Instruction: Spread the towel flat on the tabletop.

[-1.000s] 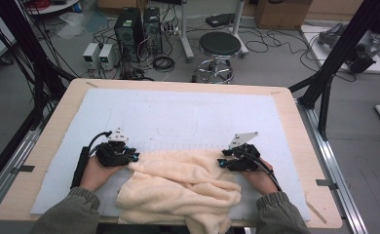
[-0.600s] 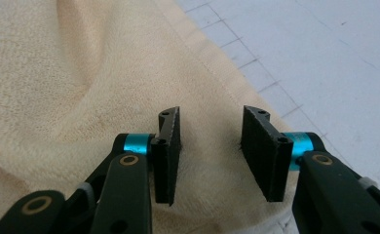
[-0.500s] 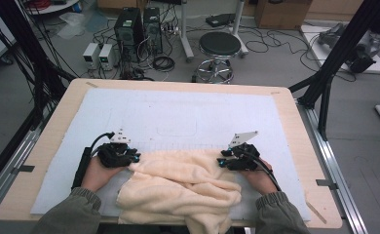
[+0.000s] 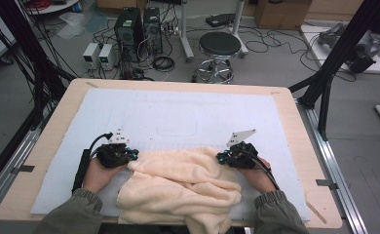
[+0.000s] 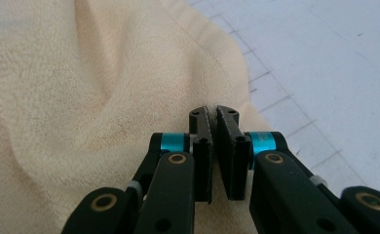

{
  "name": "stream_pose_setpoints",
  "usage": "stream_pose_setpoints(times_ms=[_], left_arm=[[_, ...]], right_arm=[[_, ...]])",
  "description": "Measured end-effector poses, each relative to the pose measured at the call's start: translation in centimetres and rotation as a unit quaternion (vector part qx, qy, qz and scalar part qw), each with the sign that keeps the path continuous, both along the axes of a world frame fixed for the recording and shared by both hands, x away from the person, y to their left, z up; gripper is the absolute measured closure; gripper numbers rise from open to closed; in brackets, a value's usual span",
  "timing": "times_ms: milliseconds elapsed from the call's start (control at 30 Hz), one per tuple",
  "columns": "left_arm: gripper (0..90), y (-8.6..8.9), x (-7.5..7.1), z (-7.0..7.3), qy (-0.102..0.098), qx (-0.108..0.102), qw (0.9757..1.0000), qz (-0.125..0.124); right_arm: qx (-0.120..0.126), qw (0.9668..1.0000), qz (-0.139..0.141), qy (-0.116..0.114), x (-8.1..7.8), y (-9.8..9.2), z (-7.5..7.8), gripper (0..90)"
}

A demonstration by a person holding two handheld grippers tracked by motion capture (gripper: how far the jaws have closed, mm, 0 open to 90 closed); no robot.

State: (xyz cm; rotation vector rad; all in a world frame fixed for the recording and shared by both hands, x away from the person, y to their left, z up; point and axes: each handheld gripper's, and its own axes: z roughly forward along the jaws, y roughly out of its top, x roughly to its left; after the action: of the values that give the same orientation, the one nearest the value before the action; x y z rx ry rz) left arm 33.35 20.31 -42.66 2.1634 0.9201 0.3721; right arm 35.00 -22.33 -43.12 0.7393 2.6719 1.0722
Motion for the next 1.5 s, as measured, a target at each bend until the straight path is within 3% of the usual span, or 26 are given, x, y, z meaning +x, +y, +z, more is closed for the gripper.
stream_pose_setpoints(times_ms=[233, 333, 433, 533, 600, 667, 767, 933, 1067, 1233, 1367, 1500], left_arm=[[89.8, 0.9, 0.1, 1.0, -0.017, -0.019, 0.9995, 0.017], [89.6, 0.9, 0.3, 0.6, 0.005, -0.018, 0.9998, 0.005], [82.0, 0.7, 0.4, 0.0, 0.027, 0.003, 0.9996, -0.001], [74.9, 0.9, 0.5, -0.2, 0.031, 0.005, 0.9995, -0.001], [65.3, 1.0, 0.5, -0.2, 0.032, 0.015, 0.9993, 0.007], [63.5, 1.3, 0.4, -0.2, 0.039, 0.008, 0.9992, 0.000], [62.0, 1.0, 0.4, -0.4, 0.042, 0.014, 0.9990, -0.009], [68.3, 0.7, 0.4, -0.5, 0.034, 0.021, 0.9992, -0.011], [81.4, 0.4, 0.3, -0.4, 0.036, 0.023, 0.9989, -0.019], [85.5, 0.6, 0.4, -0.2, 0.040, 0.013, 0.9990, -0.016], [86.2, 1.6, 0.8, 0.5, 0.040, -0.027, 0.9988, 0.004], [88.2, 2.4, 1.5, 1.9, 0.024, -0.038, 0.9987, 0.024]], right_arm=[[0.012, 0.9998, 0.001, -0.015, 0.2, 0.3, 1.6, 85.5], [0.009, 0.9999, 0.005, -0.011, 0.3, 0.6, 1.8, 85.5], [-0.002, 0.9999, 0.009, -0.005, 0.5, 0.8, 1.4, 85.4], [-0.007, 0.9999, 0.010, -0.001, 0.5, 0.7, 1.3, 85.2], [-0.007, 0.9999, 0.008, 0.003, 0.5, 0.7, 1.2, 85.1], [-0.012, 0.9999, 0.012, 0.002, 0.6, 0.7, 1.1, 85.0], [-0.017, 0.9998, 0.012, 0.005, 0.7, 0.9, 0.9, 84.9], [-0.027, 0.9994, 0.018, 0.010, 1.0, 1.4, 0.3, 84.9], [-0.019, 0.9995, 0.015, 0.020, 1.1, 1.4, 0.1, 85.0], [-0.015, 0.9995, 0.018, 0.022, 1.1, 1.4, 0.3, 85.2], [0.001, 0.9996, 0.025, 0.017, 0.9, 1.4, 0.8, 85.4], [0.014, 0.9997, 0.017, 0.014, 1.3, 1.1, 1.5, 85.4]])
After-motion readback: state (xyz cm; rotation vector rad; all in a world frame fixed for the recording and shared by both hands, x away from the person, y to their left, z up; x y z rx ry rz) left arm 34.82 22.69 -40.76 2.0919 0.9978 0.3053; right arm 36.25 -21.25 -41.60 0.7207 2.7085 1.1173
